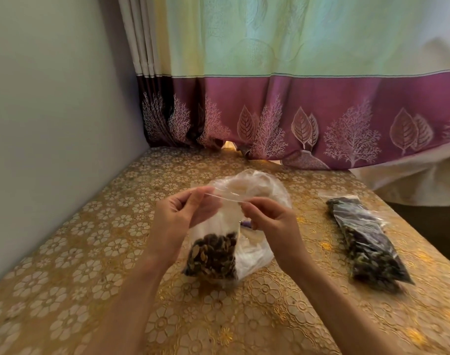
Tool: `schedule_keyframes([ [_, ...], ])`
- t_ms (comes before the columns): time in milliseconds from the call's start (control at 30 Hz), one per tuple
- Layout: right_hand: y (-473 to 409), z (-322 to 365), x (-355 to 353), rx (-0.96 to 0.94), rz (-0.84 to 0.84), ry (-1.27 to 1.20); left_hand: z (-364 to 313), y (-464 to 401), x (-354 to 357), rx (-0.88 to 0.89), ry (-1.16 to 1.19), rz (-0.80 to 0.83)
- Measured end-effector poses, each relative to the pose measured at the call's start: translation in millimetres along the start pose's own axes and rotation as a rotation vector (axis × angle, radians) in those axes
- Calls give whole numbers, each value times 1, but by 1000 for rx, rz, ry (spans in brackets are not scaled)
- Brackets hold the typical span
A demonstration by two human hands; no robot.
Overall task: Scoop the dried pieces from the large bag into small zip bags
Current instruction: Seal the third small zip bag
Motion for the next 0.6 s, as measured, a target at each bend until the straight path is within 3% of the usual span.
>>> schedule_keyframes([
  [200, -6, -2, -4, 74, -70, -161, -6, -4, -25, 4, -120, -3],
  [400, -5, -2, -5, 92, -79, -183, -9, 0, -30, -22, -125, 73],
  [600, -3, 6, -4, 28, -64, -104, -15, 4, -30, 57, -194, 33],
])
Point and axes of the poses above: each hand's wrist, its own y-axis away from the middle knuckle, its own x-axis out of the palm, z = x × y, the point moved 7 cm from there along -y, towards the middle knuckle, and after that the axes turned 13 degrees about -y, right-handed, at the moved point
